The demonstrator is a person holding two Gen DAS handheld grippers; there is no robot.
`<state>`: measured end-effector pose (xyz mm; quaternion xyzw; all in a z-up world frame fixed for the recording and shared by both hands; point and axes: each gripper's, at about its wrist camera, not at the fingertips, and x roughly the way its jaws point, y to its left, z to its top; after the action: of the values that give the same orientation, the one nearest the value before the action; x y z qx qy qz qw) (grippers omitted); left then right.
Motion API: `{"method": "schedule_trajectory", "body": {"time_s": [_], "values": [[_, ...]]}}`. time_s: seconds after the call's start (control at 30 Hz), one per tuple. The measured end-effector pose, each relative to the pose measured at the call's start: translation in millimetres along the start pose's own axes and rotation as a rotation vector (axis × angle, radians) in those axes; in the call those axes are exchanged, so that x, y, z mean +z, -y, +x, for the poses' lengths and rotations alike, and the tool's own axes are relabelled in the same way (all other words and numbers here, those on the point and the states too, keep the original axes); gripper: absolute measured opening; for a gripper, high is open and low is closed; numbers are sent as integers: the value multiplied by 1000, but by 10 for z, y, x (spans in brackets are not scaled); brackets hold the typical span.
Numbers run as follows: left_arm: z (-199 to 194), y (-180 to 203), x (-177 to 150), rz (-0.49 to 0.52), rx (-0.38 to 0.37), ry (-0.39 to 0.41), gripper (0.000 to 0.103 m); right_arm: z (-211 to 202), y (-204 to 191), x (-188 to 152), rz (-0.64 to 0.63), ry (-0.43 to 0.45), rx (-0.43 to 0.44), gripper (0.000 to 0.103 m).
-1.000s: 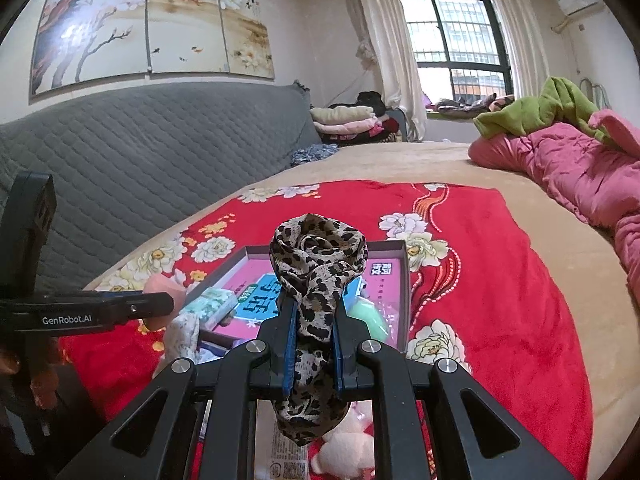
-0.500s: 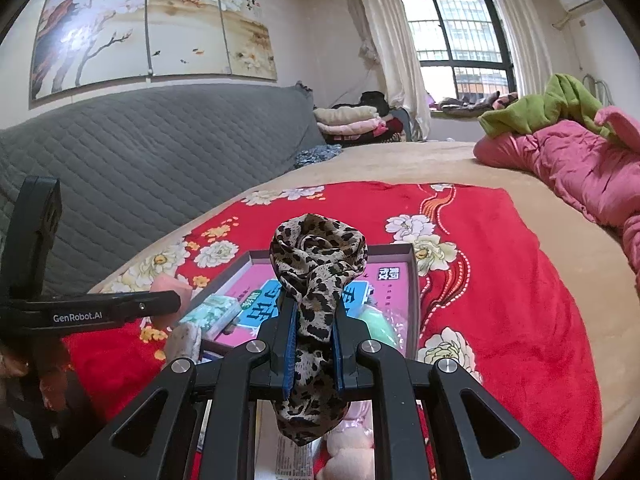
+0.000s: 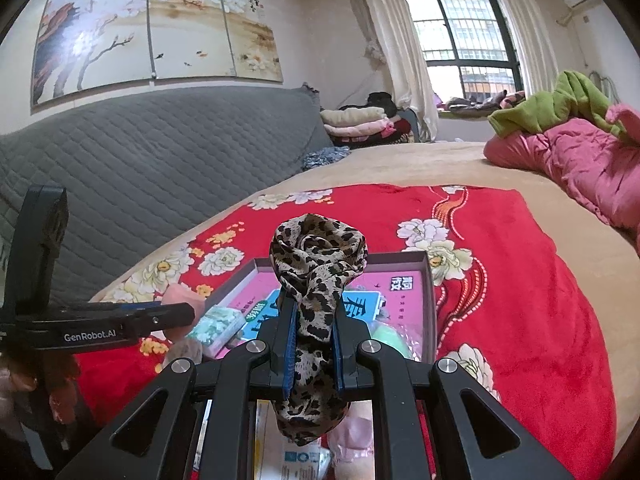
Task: Organize soft objects
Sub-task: 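Carry the pink sponge and leopard scrunchie toward the box tray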
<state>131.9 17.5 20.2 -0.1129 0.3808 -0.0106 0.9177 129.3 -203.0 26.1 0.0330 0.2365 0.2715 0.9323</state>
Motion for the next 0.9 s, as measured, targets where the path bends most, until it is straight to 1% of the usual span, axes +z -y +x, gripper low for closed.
{"method": "schedule_trajectory", "body": {"time_s": [0.27,0.57,0.73,0.9], "values": [[76,-4,39,-2,10,-5,38,97,4,52,-8,6,5,14],[220,-35,147,-29,11,0,38,250,80,121,8,11,-4,14],[318,-7,196,-29,18,-2,38,392,160,145,25,-5,5,14],[466,43,210,-11,39,-33,38,518,191,133,19,-36,22,14]]}}
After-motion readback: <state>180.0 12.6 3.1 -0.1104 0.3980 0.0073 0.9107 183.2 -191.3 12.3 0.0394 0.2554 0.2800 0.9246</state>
